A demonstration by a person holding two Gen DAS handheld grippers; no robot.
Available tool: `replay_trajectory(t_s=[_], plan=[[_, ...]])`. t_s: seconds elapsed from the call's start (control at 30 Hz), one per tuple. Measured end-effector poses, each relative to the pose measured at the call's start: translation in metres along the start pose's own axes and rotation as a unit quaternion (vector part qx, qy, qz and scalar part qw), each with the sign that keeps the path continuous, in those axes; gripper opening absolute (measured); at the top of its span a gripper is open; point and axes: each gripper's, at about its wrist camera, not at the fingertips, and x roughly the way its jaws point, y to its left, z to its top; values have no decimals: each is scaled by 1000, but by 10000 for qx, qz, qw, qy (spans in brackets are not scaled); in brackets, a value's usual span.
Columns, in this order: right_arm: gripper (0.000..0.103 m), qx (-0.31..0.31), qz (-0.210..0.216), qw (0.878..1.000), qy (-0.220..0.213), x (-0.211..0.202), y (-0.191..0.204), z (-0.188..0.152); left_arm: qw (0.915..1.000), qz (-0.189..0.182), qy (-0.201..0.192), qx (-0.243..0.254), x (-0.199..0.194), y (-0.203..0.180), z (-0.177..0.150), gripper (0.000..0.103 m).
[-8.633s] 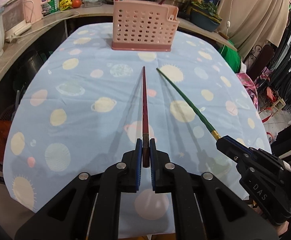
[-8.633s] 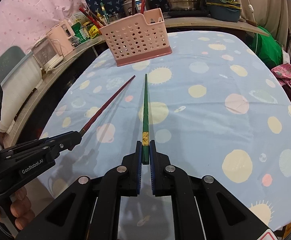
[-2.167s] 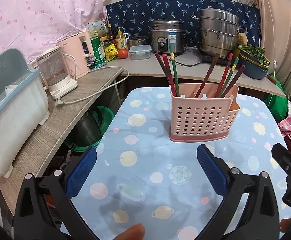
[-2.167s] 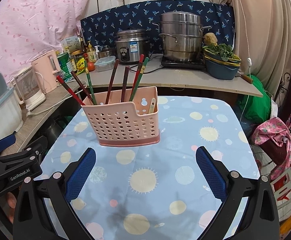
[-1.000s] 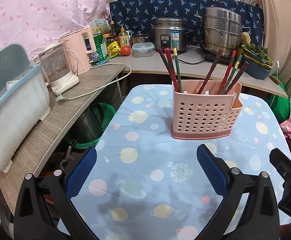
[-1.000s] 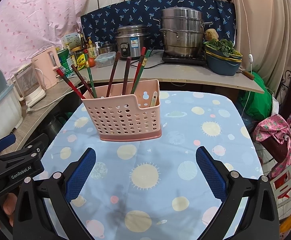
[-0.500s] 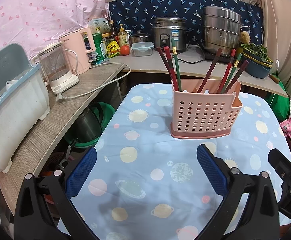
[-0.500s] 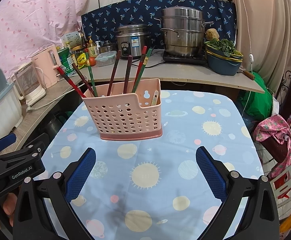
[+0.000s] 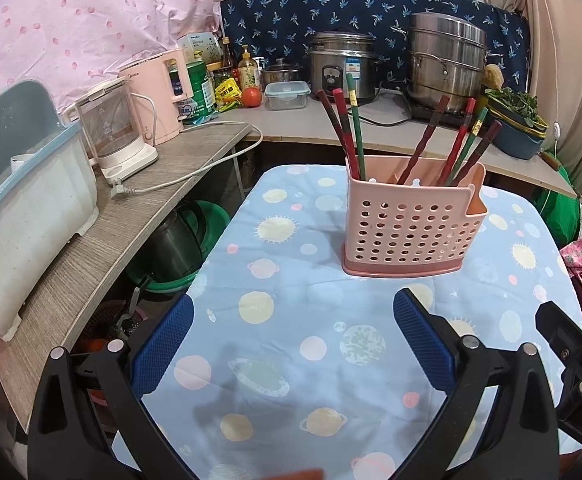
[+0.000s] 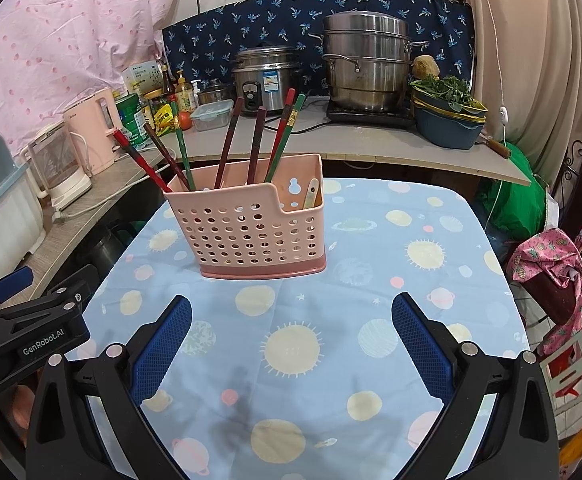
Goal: Organize utensils
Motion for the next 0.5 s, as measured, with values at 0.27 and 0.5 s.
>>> replay_trajectory(t_s=[0.27,0.5], plan=[[97,6,2,10000,3,0,0,0,10000,-31,-5,42,1,-1,1,96],[97,2,-1,10000,1,0,0,0,10000,-23,16,57,2,-2,1,96]])
